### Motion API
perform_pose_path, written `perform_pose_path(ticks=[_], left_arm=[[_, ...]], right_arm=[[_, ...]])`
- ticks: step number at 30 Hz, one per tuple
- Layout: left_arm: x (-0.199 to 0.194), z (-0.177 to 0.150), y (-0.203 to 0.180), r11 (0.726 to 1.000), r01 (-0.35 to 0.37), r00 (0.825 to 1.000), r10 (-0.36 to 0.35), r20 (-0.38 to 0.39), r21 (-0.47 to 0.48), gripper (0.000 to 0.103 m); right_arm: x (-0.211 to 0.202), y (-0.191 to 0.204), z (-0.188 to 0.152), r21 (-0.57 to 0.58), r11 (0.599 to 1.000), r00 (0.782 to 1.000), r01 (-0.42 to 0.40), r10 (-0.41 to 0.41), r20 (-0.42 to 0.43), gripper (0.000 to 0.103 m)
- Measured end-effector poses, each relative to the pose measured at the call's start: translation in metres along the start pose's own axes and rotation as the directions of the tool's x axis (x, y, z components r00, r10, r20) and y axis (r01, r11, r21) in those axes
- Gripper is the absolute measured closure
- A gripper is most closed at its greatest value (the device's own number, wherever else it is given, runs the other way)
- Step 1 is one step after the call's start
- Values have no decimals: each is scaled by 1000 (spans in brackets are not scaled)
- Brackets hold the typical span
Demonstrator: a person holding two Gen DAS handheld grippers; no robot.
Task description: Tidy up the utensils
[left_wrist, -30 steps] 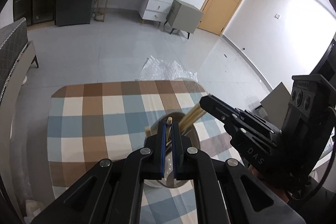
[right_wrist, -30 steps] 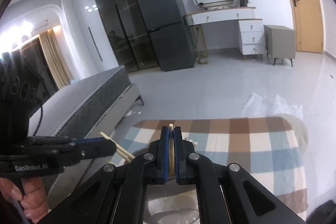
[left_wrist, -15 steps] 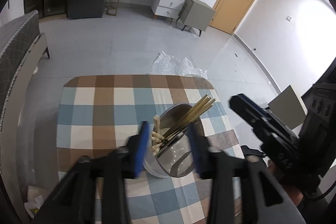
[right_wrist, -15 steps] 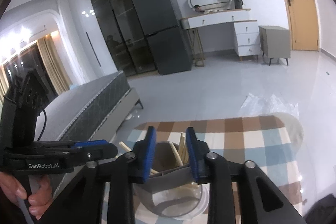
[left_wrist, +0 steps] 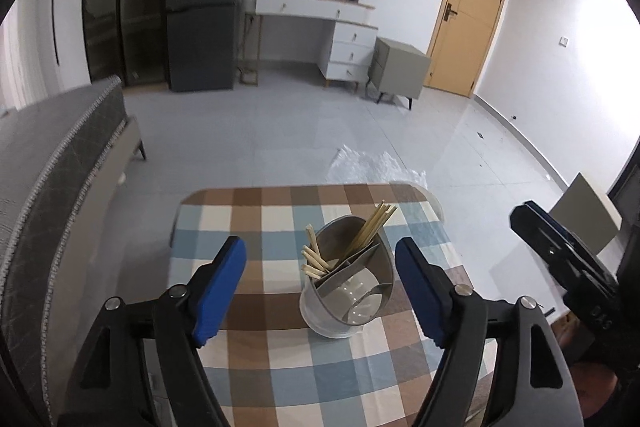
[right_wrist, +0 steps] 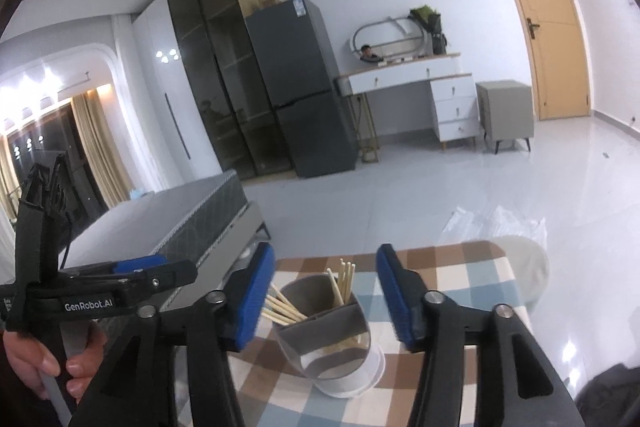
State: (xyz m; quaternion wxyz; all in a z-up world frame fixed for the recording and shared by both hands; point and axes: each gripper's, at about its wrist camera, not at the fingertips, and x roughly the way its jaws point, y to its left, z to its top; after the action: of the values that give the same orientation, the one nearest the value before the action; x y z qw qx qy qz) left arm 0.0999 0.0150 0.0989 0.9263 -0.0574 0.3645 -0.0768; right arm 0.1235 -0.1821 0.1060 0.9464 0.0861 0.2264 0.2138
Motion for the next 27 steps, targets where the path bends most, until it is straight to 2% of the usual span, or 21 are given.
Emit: perform_pose_path(ticks=[2, 5, 7, 12, 15, 20, 24, 27], left_arm=[[-12, -3, -2, 1000, -23, 999, 23, 36, -3, 23], [-32, -9, -5, 998, -61, 991, 62, 121, -9, 16], [-42, -13, -7, 996, -90, 982, 91, 168, -11, 11], [-54, -23, -7, 994, -104, 970, 106, 218, -19, 8], [-62, -30, -8, 994, -105, 965, 106, 241, -20, 7], [-75, -45, -11, 994, -107, 949, 107, 295, -14, 7], [-80, -55, -11, 994, -111, 941, 110, 321, -14, 7], [-82, -61, -10, 994, -105, 938, 105, 330, -19, 7]], right_arm=[[-14, 1, 0, 6, 1000, 999, 1, -1, 35, 27], [-33, 3, -1, 11, 1000, 997, -4, 3, 82, 18], [-44, 6, -3, 10, 1000, 995, -7, 6, 101, 15], [-71, 13, -12, -19, 1000, 986, 2, 1, 169, 0], [-86, 22, -20, -43, 999, 975, 27, -17, 221, 0], [-94, 26, -28, -44, 998, 972, 37, -26, 232, 0], [-95, 26, -39, -34, 999, 981, -11, 18, 192, 0], [-100, 22, -46, -5, 998, 979, -62, 62, 194, 0]])
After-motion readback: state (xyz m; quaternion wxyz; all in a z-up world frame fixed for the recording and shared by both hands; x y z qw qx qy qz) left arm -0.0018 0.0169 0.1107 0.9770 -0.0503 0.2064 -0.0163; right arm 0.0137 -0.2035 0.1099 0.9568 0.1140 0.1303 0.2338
